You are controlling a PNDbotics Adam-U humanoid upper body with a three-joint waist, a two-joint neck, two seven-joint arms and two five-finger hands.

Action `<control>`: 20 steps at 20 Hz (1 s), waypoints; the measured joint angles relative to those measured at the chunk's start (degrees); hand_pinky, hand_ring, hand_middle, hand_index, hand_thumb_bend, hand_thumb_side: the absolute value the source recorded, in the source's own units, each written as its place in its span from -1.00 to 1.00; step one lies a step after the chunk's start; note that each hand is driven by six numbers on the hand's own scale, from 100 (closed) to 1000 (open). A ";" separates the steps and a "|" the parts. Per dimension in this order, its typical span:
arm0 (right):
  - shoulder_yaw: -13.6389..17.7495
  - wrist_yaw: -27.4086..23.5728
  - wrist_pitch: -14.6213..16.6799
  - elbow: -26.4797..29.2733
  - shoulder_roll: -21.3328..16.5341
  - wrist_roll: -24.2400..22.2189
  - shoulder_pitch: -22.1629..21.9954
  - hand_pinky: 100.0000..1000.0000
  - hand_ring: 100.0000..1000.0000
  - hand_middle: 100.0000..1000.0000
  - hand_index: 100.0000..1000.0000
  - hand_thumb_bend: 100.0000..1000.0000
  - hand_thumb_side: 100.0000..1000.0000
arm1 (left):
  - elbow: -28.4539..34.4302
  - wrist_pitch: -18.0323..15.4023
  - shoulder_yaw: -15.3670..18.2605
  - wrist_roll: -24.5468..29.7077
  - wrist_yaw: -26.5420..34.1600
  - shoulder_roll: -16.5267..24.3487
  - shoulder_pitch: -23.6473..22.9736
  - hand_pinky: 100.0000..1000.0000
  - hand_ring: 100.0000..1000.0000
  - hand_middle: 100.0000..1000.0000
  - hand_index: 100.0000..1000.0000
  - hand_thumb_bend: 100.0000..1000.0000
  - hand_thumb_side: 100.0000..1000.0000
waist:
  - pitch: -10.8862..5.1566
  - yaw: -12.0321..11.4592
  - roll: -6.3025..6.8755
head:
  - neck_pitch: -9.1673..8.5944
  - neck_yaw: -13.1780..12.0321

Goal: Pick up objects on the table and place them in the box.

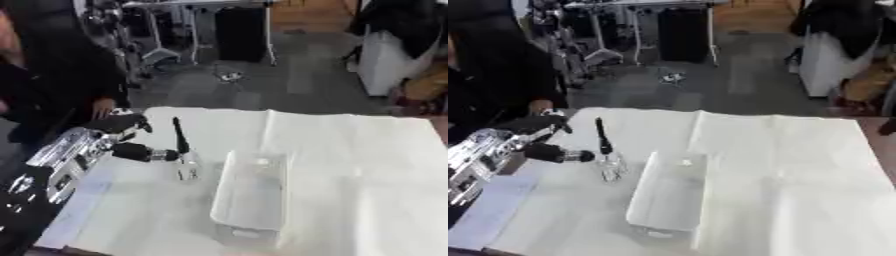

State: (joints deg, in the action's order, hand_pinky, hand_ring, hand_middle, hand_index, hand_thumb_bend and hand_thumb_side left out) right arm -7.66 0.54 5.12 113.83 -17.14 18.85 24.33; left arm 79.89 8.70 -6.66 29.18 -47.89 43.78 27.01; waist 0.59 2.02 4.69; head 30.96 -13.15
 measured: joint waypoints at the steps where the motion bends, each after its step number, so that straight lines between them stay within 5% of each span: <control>1: -0.01 0.00 0.00 0.00 0.01 -0.01 0.01 -0.39 -0.37 -0.16 0.80 -0.26 1.00 | -0.22 -0.34 -0.15 0.38 0.00 -0.14 0.20 0.75 0.83 1.00 0.84 0.88 1.00 | 0.00 0.01 0.00 | 0.00 0.00; 20: -0.04 -0.03 -0.01 0.00 0.06 -0.18 0.46 -0.39 -0.37 -0.16 0.80 -0.26 1.00 | -4.29 -1.08 -0.97 -6.93 7.69 -2.90 3.18 0.57 0.70 0.82 0.79 0.62 1.00 | 0.05 0.54 -0.02 | -0.01 0.03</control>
State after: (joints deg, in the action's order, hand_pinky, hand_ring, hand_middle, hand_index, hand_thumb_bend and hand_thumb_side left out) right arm -7.71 0.52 5.11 113.83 -17.08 18.67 24.79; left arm 75.59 7.62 -7.63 22.25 -40.20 40.89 30.19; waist 0.65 2.56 4.66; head 30.95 -13.12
